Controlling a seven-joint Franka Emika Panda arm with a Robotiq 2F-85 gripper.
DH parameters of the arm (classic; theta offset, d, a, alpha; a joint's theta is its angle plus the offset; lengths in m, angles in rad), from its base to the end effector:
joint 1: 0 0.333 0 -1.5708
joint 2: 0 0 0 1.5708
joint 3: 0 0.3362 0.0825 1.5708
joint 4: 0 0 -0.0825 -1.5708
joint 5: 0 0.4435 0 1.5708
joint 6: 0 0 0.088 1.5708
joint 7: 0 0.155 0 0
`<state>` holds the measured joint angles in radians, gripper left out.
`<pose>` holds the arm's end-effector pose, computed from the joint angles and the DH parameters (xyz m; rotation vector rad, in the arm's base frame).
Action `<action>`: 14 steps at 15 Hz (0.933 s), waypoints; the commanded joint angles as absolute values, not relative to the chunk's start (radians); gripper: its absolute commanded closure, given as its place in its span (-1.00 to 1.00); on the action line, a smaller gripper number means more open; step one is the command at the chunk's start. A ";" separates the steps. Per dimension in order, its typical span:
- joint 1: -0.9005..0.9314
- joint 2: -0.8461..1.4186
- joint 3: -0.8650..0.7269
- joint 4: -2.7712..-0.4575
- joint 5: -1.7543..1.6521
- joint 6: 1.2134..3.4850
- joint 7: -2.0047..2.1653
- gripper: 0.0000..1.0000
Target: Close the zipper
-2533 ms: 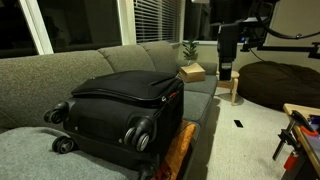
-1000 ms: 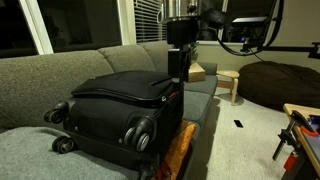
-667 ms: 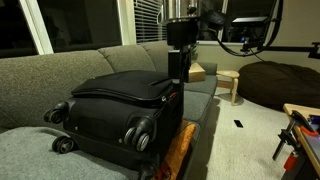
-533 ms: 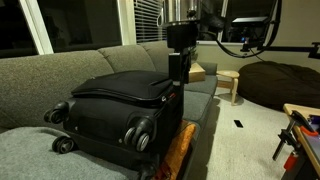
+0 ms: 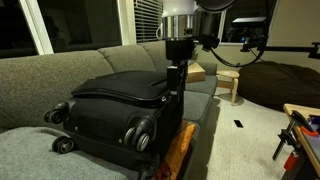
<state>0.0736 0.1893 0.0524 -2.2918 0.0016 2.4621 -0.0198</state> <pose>0.5620 0.0721 0.1916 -3.1235 -0.2248 0.0302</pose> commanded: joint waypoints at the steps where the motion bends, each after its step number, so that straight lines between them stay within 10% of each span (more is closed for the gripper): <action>1: 0.073 0.198 0.045 -2.304 -0.045 2.532 -0.009 -1.00; 14: 0.073 0.240 0.032 -2.321 -0.094 2.629 0.072 -1.00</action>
